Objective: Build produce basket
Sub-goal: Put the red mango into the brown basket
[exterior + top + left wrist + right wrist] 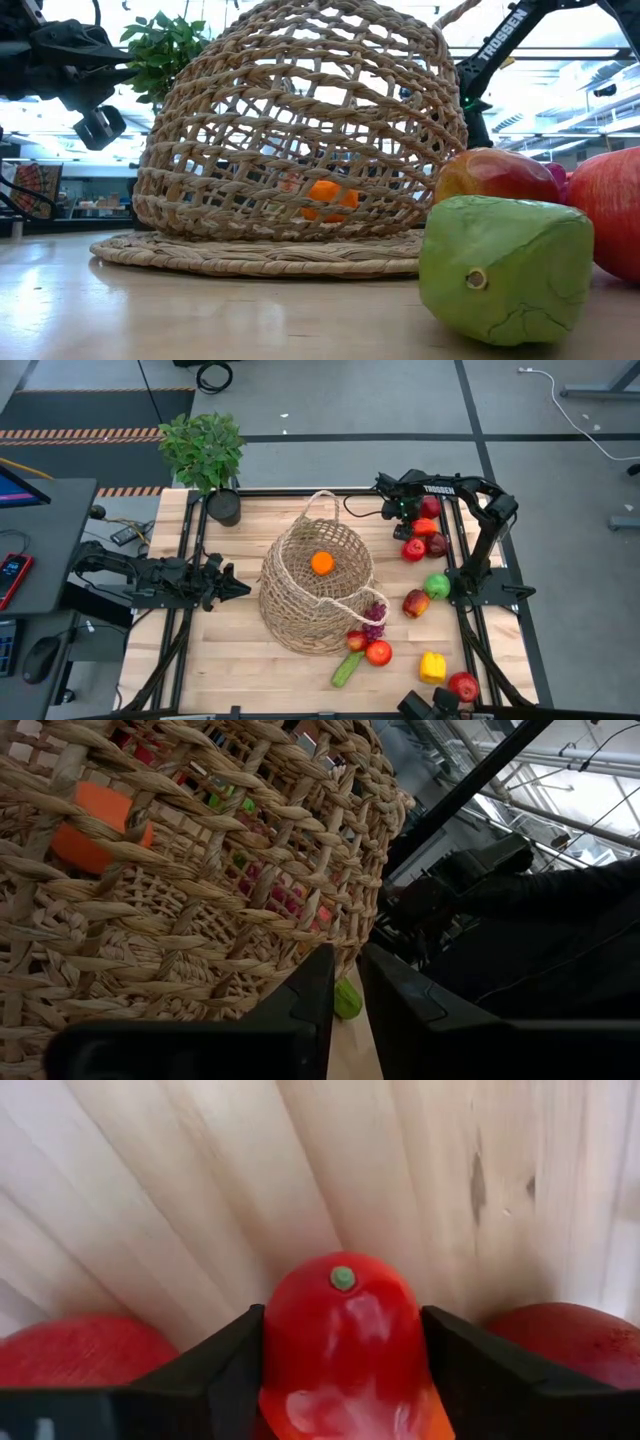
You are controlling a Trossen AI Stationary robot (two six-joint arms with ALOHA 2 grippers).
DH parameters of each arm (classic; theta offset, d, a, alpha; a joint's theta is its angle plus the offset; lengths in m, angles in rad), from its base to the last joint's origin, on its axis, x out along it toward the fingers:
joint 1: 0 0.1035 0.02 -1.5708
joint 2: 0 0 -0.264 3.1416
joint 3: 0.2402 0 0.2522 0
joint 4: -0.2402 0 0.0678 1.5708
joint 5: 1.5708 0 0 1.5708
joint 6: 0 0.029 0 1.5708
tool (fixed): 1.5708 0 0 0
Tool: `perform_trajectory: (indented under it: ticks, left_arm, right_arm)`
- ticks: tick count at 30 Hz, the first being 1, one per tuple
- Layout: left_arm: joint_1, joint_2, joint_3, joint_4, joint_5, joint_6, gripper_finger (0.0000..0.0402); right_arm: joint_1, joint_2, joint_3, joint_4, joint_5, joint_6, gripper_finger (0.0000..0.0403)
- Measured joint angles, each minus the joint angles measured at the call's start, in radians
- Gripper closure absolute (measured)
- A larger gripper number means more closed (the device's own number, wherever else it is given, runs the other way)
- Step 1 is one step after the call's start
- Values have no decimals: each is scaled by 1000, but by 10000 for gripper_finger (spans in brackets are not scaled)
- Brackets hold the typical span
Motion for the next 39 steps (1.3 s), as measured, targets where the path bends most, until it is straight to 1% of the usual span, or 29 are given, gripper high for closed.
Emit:
perform_trajectory:
  ticks: [4, 11, 16, 19, 23, 33, 39]
  left_arm:
    - [0, 0, 0, 0, 0, 0, 344]
    - [0, 0, 0, 0, 0, 0, 344]
    - [0, 0, 0, 0, 0, 0, 340]
    - [0, 0, 0, 0, 0, 0, 343]
    - [0, 0, 0, 0, 0, 0, 346]
    - [0, 0, 0, 0, 0, 0, 339]
    - [0, 0, 0, 0, 0, 0, 344]
  right_arm:
    - [0, -7, 43, -38, -39, 23, 149]
    - [0, -74, 155, -55, -177, 83, 149]
    - [0, -132, 229, -56, -345, 139, 149]
    - [-3, -172, 277, -54, -461, 194, 149]
    - [-11, -224, 336, -38, -586, 281, 149]
    - [-13, -340, 445, -29, -806, 446, 149]
    - [-13, -419, 453, 102, -961, 568, 149]
